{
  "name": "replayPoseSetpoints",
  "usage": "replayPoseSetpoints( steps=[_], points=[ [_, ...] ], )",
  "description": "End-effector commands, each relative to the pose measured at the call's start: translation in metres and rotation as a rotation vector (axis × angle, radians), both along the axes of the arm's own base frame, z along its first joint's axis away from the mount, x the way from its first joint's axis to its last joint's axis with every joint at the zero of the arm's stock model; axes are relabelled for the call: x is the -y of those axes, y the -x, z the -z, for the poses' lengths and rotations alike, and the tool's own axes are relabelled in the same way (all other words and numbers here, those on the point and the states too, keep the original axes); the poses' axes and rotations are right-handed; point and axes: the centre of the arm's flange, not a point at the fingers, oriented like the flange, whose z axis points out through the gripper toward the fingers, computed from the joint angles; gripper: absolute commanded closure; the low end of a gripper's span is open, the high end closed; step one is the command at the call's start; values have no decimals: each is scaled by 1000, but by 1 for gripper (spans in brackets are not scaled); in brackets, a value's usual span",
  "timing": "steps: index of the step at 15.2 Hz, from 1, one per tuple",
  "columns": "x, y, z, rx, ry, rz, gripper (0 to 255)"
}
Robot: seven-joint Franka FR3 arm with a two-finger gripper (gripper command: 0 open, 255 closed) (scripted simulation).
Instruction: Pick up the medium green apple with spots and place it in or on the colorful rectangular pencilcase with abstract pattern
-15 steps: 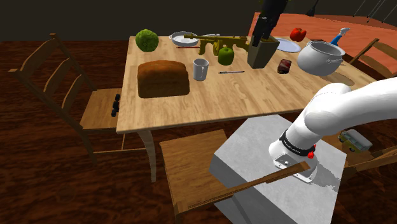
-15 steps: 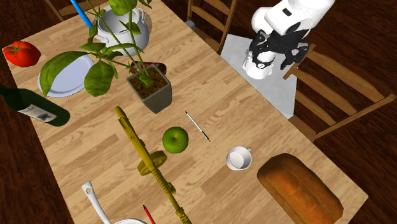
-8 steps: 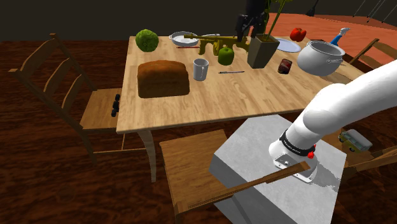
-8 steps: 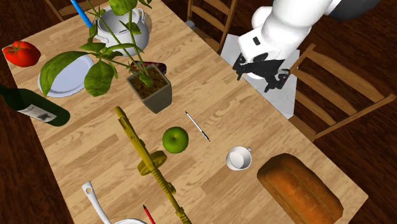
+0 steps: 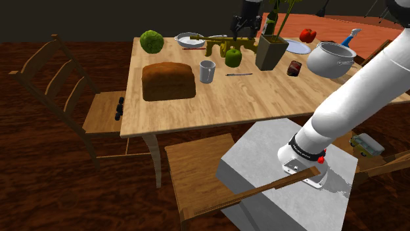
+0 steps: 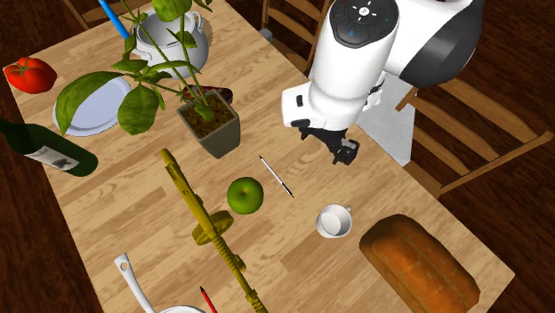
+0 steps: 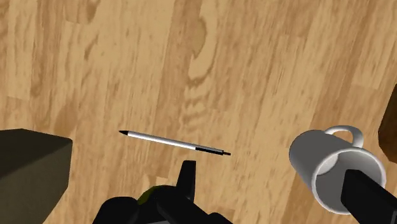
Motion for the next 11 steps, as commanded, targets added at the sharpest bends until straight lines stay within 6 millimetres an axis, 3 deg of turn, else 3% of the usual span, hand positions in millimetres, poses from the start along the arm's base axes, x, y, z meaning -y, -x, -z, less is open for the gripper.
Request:
replayPoseSetpoints(
  steps=[1,11],
  points=[
    [18,-21,10,-7,-12,66,0],
    [124,-96,63,-41,-71,385,0]
  ],
)
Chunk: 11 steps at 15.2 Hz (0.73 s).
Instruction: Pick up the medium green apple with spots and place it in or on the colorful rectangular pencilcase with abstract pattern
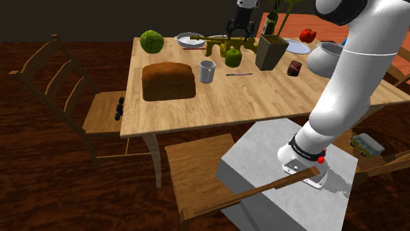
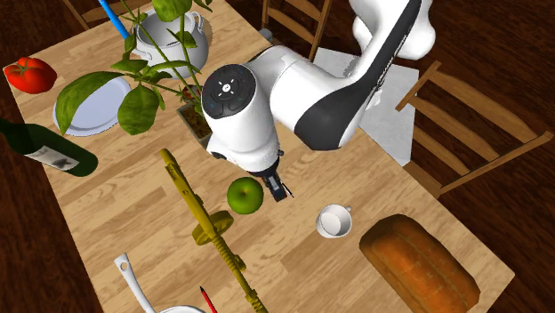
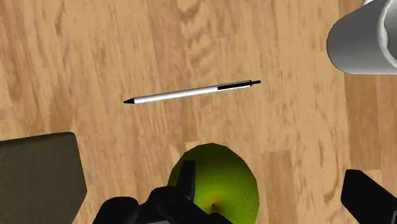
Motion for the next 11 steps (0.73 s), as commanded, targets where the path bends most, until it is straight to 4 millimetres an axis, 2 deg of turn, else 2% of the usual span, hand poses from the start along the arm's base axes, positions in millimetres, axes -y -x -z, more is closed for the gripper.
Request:
replayPoseSetpoints(
  steps=[1,5,11],
  points=[
    [25,-13,13,-7,-12,65,0],
    [73,-30,37,-21,-36,193,0],
    [72,-30,64,-22,-37,201,0]
  ],
)
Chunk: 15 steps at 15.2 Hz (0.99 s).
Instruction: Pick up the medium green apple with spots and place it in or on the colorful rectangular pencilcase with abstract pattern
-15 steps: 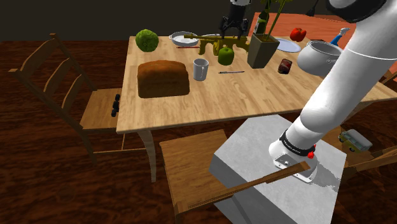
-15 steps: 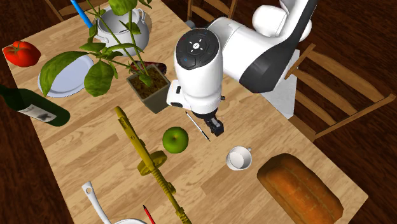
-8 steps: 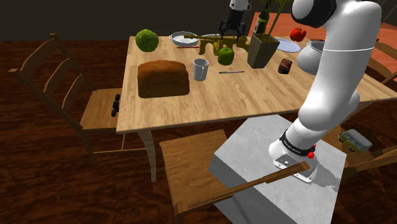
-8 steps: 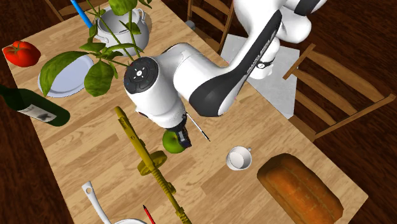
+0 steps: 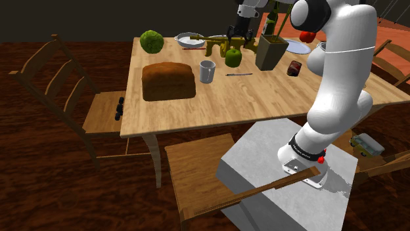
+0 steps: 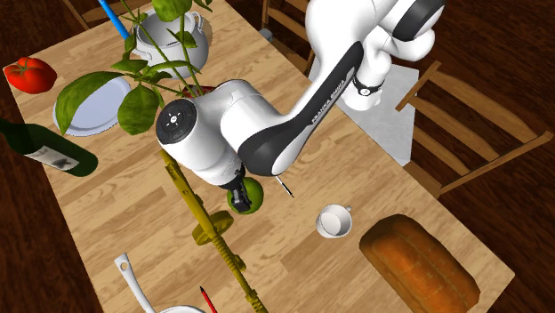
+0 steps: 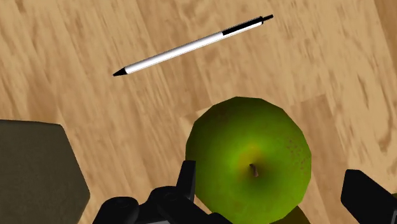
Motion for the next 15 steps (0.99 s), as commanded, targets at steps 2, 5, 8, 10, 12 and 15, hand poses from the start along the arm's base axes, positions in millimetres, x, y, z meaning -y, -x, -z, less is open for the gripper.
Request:
replayPoseSetpoints(
  steps=[2,5,8,10,12,15],
  points=[
    [-1,1,18,0,0,1,0],
    [-1,1,18,0,0,1,0],
    [-1,1,18,0,0,1,0],
    [-1,1,18,0,0,1,0],
    [-1,1,18,0,0,1,255],
    [-1,1,18,0,0,1,255]
  ],
)
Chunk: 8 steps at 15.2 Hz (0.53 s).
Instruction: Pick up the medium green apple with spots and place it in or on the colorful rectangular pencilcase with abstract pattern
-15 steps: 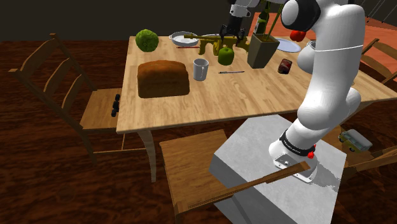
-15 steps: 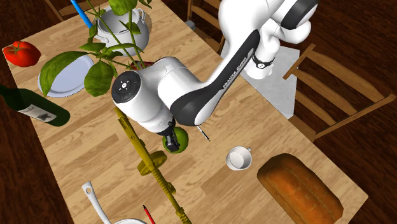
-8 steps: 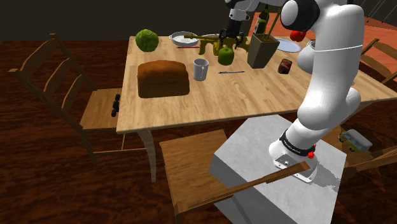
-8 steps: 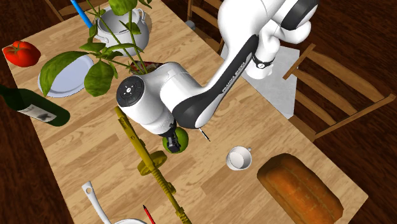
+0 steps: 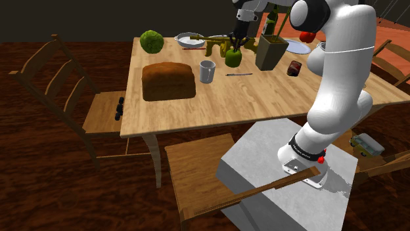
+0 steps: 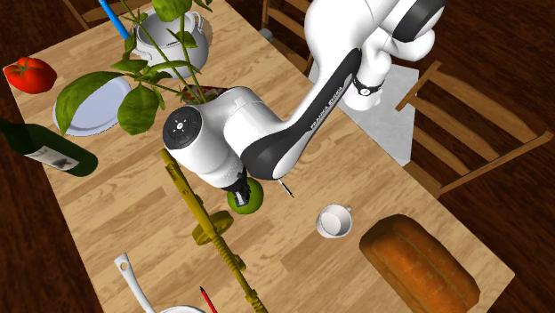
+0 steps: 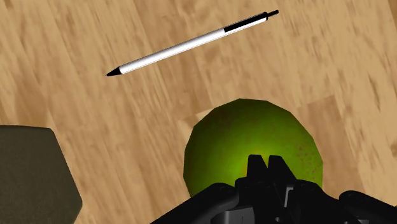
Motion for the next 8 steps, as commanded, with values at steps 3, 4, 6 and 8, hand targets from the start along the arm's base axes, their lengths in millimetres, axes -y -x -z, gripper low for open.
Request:
replayPoseSetpoints(
  steps=[3,4,6,8],
  points=[
    [0,0,0,0,0,0,255],
    [0,0,0,0,0,0,255],
    [0,0,-5,0,0,0,255],
    [0,0,-16,0,0,0,255]
  ],
)
